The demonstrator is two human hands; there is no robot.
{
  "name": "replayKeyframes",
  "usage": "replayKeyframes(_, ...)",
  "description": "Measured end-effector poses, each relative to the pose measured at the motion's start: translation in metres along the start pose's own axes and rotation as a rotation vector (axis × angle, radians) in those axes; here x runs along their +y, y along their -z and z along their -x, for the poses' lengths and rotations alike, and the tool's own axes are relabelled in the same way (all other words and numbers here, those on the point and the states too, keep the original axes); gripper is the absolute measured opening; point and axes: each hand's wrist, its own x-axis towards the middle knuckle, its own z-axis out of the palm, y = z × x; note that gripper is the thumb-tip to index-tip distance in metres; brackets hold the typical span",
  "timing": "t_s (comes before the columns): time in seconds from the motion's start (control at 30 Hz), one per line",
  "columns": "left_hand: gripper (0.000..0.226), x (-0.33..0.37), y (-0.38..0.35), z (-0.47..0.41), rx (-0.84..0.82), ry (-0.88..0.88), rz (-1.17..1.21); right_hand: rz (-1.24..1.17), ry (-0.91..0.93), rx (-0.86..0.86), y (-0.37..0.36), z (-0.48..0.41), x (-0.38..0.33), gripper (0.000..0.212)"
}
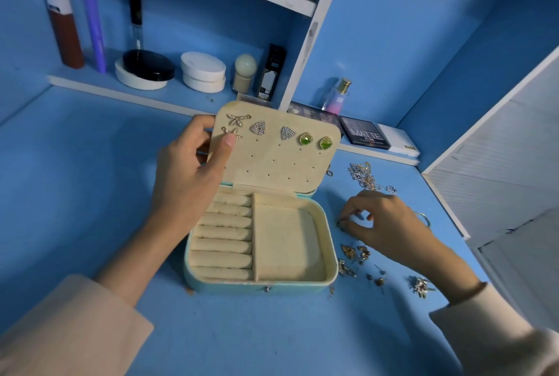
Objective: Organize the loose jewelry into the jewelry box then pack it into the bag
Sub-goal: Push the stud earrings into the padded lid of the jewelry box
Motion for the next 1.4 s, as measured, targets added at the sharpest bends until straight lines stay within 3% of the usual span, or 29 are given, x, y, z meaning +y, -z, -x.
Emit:
replayKeyframes(0.53,0.005,-0.002,-0.001,-0.001,0.0,-0.003,-0.006,-0.101,-0.043,0.001,0.01,0.004,0.013,0.026)
replayKeyframes(1.4,0.011,-0.001,-0.001,0.0,0.002,0.027,-0.001,-0.07,0.014,-0.021,0.007,0.004,0.019,0.021)
